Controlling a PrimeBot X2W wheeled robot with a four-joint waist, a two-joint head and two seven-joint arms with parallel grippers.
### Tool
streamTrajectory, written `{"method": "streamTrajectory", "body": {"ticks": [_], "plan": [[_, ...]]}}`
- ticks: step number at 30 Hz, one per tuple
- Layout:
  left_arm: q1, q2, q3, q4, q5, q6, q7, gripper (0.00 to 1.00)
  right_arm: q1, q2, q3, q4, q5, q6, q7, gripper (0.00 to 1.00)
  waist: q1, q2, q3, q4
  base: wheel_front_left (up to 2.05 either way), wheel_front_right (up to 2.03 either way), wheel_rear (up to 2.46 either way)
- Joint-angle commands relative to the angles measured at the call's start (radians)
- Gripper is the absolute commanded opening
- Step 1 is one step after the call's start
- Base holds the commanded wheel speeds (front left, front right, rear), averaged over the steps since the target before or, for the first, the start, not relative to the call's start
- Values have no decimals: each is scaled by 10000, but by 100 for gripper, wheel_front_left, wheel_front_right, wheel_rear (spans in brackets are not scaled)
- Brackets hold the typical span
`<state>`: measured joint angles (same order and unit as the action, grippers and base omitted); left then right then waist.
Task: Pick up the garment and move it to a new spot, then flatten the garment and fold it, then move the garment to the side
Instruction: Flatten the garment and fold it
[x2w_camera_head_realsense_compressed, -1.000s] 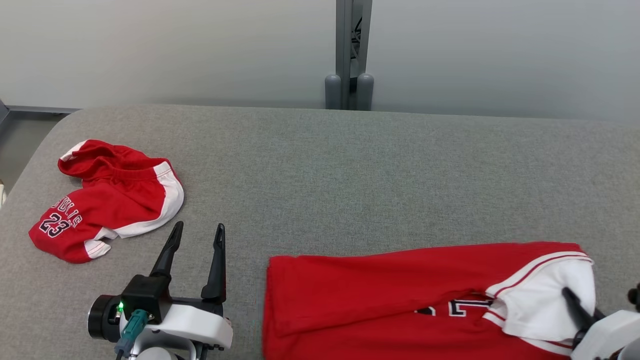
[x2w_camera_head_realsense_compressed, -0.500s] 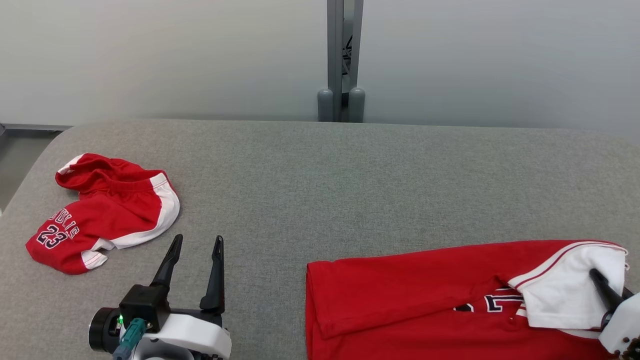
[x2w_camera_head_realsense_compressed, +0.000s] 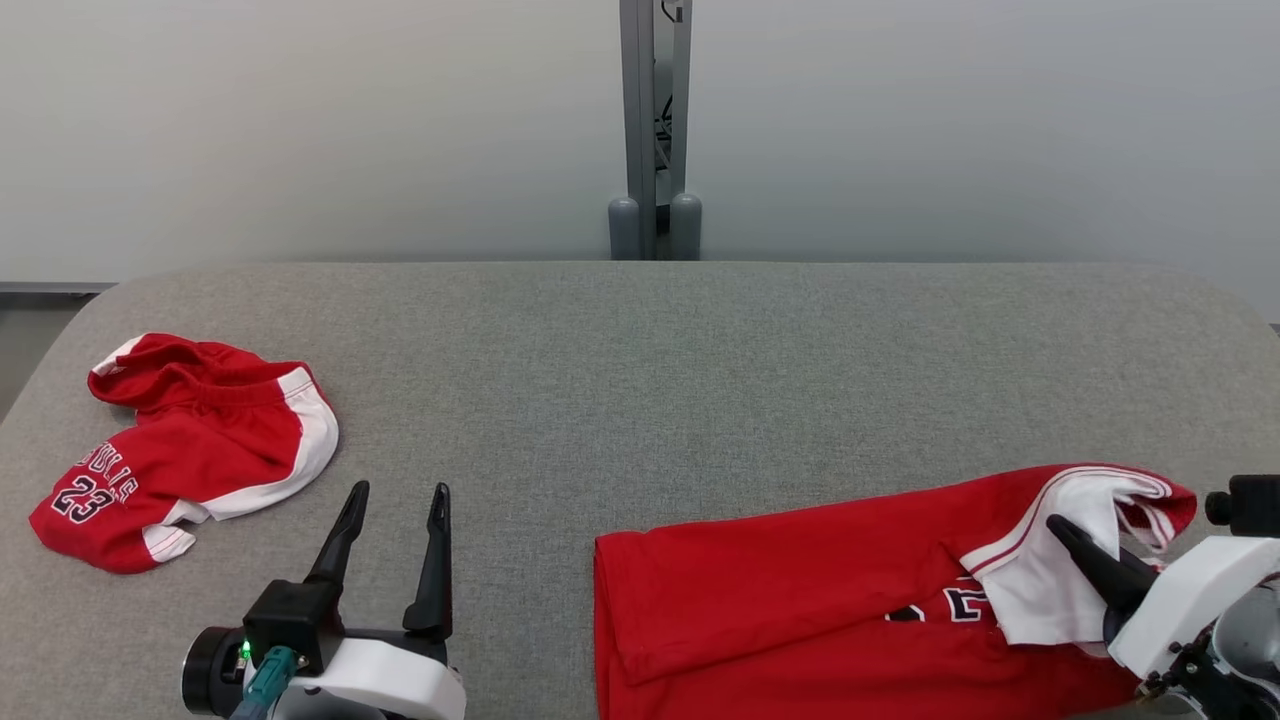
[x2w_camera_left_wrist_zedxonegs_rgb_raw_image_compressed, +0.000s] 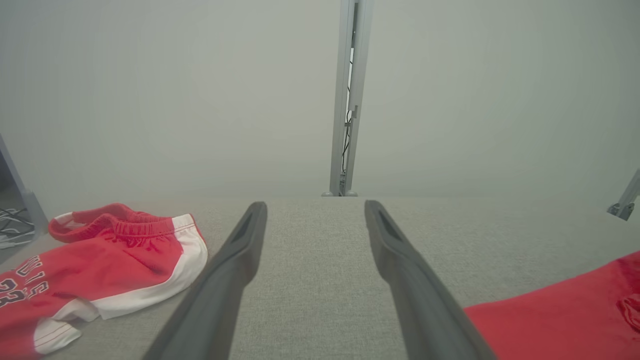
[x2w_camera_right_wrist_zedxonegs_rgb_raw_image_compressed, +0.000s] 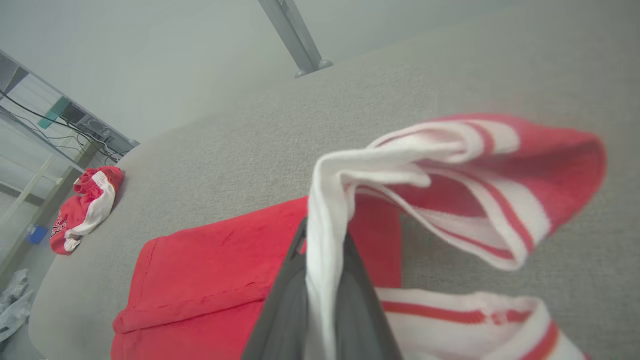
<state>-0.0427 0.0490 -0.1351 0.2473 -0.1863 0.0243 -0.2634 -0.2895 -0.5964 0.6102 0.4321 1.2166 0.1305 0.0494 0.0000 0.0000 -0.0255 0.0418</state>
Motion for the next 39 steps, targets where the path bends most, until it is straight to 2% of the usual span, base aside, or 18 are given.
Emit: {"method": "streamTrajectory", "body": {"ticks": [1,6,14,21,26,28,39], "plan": [[127,36,7,16,-39,16,-11,100,129,119,-132,-236,151,7,154,0,0,0,12,3,0,0,0],[72,33,65,22,74,-38,-11,100,560,679,-557,-1093,482,8,708,0,0,0,104,67,0,0,0],[-138,35,115,-30,128,28,-11,100,1065,2212,-1004,-2301,874,8,1517,0,0,0,399,239,0,0,0],[-351,36,-116,-23,16,146,-11,100,1061,3813,-1050,-2108,847,8,1995,0,0,0,657,537,0,0,0],[-457,36,-289,3,-91,213,-11,100,792,4644,-1281,-1610,750,11,1889,0,0,0,801,774,0,0,0],[-473,35,-289,25,-105,243,-11,100,635,4855,-1352,-1365,776,14,1927,0,0,0,852,845,0,0,0],[-628,31,-377,108,-147,238,-11,100,-67,5157,-948,-202,-19,14,2098,0,0,0,1121,1222,0,0,0]]}}
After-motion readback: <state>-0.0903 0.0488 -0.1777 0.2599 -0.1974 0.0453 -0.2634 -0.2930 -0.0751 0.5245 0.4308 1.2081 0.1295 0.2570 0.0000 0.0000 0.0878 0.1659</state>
